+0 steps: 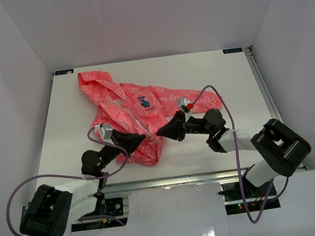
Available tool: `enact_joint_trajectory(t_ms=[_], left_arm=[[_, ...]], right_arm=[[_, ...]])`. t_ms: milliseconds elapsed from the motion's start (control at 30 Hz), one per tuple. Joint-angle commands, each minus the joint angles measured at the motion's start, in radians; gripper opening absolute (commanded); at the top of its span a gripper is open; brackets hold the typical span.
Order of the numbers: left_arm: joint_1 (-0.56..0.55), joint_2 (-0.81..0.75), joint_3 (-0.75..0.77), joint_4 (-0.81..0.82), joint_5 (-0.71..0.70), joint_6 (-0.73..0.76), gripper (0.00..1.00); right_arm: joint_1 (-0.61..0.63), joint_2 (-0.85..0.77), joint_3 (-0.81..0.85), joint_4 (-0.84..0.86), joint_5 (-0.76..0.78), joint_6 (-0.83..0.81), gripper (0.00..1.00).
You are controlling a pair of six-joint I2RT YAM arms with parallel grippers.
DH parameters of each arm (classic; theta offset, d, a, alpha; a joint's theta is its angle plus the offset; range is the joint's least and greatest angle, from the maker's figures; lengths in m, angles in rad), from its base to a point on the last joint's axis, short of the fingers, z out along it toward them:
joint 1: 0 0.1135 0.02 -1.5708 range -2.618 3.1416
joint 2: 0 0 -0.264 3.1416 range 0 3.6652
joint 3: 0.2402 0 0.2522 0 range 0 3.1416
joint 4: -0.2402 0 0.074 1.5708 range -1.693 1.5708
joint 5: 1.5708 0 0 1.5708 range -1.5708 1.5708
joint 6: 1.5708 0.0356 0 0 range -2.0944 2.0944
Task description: Zip up the jacket
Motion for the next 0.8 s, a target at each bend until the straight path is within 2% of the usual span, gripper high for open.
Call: enact_joint_trajectory(t_ms=[0,367,500,767], left_arm=[[0.0,0.055,0.004,0.259,0.045,0.015,0.0],[0.001,0.061,-0.029,0.375,0.02,-0.01,0.0],[0.001,0.069,-0.041,0.467,0.028,-0.033,0.0],[0.001,0.033,-0.048,0.48,0.073,-0.072,0.0]], right_arm=[[-0.008,0.015,0.046,0.125,-0.017,0.038,0.08],[-0.016,0.045,0.054,0.188,-0.069,0.106,0.08],[-0.016,0.038,0.048,0.206,-0.091,0.117,0.08],[-0.017,0.038,0.043,0.23,-0.09,0.137,0.08]])
